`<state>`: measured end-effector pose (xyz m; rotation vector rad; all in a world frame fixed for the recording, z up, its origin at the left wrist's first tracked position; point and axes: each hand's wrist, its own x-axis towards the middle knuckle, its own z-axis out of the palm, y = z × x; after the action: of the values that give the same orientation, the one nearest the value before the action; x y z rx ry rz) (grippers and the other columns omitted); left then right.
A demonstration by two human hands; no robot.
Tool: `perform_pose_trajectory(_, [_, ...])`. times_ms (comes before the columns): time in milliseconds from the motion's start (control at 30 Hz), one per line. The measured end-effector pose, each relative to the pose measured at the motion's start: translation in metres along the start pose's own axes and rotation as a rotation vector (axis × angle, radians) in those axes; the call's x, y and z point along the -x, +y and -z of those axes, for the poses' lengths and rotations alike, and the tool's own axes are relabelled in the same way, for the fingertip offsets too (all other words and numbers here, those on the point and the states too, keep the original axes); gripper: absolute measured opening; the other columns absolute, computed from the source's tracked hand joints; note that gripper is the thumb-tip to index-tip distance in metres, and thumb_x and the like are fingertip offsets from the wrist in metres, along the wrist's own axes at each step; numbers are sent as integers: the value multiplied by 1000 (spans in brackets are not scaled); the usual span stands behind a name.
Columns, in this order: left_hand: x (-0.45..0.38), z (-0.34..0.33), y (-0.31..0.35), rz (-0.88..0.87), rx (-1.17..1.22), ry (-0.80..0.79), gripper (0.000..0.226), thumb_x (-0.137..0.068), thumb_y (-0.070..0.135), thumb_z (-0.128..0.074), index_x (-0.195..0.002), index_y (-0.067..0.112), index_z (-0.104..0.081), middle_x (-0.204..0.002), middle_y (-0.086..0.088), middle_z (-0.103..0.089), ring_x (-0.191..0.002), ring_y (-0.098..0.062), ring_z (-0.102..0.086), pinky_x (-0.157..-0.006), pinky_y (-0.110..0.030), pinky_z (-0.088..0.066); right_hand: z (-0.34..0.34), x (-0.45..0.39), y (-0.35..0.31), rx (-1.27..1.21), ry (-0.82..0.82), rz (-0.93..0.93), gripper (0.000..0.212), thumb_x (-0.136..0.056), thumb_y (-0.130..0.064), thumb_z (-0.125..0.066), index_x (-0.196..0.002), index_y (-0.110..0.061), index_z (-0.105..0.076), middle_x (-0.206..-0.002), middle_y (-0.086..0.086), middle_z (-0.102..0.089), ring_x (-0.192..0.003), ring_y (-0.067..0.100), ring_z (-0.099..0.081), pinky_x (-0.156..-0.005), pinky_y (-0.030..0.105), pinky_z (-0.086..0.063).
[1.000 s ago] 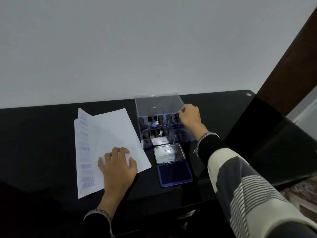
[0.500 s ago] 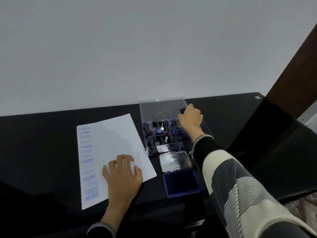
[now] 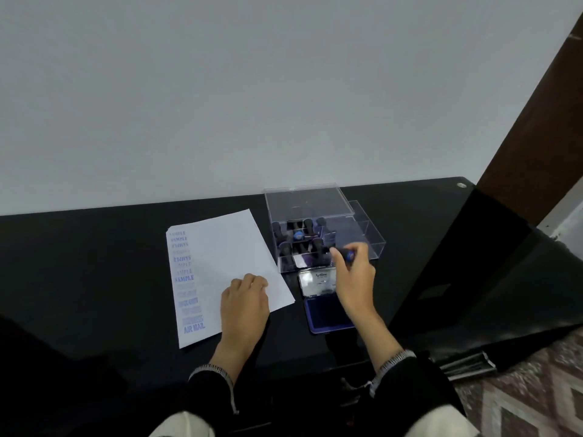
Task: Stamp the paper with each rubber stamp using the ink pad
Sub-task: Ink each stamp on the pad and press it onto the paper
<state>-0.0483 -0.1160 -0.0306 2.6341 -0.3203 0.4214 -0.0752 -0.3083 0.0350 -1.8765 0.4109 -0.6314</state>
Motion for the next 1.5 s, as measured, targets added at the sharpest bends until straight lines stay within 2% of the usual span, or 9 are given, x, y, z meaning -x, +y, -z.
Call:
perform_pose_trajectory(200, [24,5,6,-40,64,-60,29,-99,22,-46,-124,15,-59,-130,1,-57,-121,-18,-48,-105,-32,-34,10,37,24,74,54,-132,20,-100,-33,-42,-105,-14,-41,-79,3,-57,-66,15,-54,-51,23,-35])
perform_pose_trajectory(333, [33,14,8,-133,150,-253,63,-88,66,-28,-134,29,-48,-144,12,-43,-139,-12,-29,-119,-38,-12,8,44,27,-8,81,-154,16,-101,-32,-39,-106,-17,-38,-88,-1,-59,-78,12,-56,-58,17,-38])
perform_pose_trajectory(433, [32,19,14,-188,70,-469,87,-73,89,-27,-146,42,-25,-156,16,-21,-148,-11,-4,-117,-51,10,8,45,27,-54,75,-145,15,-101,-31,-40,-107,-17,-39,-100,0,-62,-88,8,-57,-65,11,-39])
perform_pose_trajectory(533, [31,17,18,-168,10,-515,98,-65,93,-32,-149,45,-14,-159,14,-13,-148,-13,5,-115,-56,15,9,43,26,-85,58,-141,16,-101,-31,-40,-108,-16,-40,-104,0,-63,-90,4,-57,-68,9,-39])
perform_pose_trajectory(633, [31,14,22,-150,-13,-476,97,-65,93,-34,-149,47,-16,-156,13,-16,-147,-14,2,-114,-58,12,10,41,26,-95,61,-128,17,-101,-31,-40,-109,-15,-40,-103,0,-64,-88,-1,-57,-69,10,-39])
perform_pose_trajectory(800, [31,11,27,-121,15,-378,87,-67,92,-37,-142,51,-29,-149,15,-27,-144,-11,-10,-115,-57,8,7,40,28,-113,87,-112,17,-101,-32,-40,-107,-16,-41,-99,-1,-65,-89,14,-61,-70,15,-41])
perform_pose_trajectory(1033, [33,11,27,-125,11,-353,86,-67,94,-32,-141,52,-30,-150,14,-28,-143,-12,-12,-116,-57,6,11,34,29,-49,42,-81,19,-97,-30,-52,-97,-11,-51,-80,-4,-56,-70,5,-52,-62,12,-40])
perform_pose_trajectory(1233, [34,13,26,-141,27,-347,79,-71,90,-36,-140,51,-34,-150,14,-29,-143,-11,-13,-116,-56,5,24,29,15,130,-281,-43,18,-100,-26,-48,-98,-9,-54,-82,0,-58,-68,3,-51,-56,8,-40])
perform_pose_trajectory(1500, [35,10,23,-154,34,-330,72,-73,88,-35,-137,56,-36,-148,15,-30,-141,-8,-12,-116,-56,6,32,26,7,575,-404,188,23,-101,-34,-41,-91,-14,-45,-72,1,-55,-61,20,-52,-55,36,-42])
